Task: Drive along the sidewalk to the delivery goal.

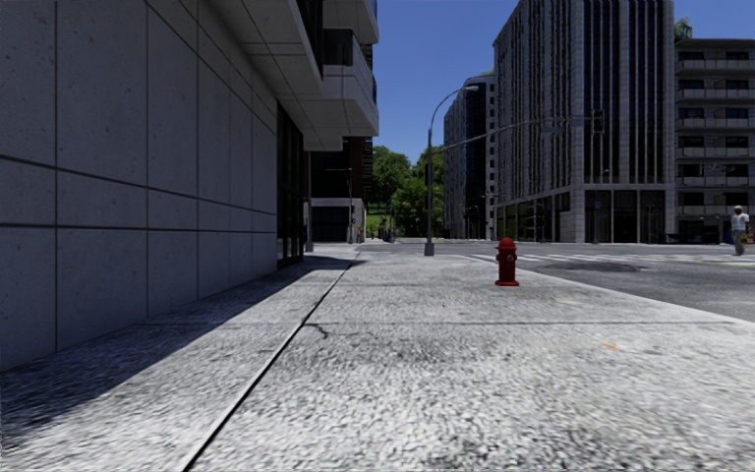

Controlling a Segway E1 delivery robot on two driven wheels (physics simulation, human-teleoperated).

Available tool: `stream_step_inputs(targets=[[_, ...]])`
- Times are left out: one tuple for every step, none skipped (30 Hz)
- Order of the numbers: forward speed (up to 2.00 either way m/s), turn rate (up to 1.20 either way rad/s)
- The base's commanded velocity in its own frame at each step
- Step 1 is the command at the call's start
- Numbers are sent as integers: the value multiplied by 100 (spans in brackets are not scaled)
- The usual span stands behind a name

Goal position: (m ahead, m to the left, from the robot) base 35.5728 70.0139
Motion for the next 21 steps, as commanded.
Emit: stream_step_inputs(targets=[[200,0],[200,0],[200,0],[200,0],[200,0],[200,0],[200,0],[200,0],[200,0],[200,0],[200,0],[200,0],[200,0],[200,0],[200,0],[200,0],[200,0],[200,0],[200,8],[200,8],[200,9]])
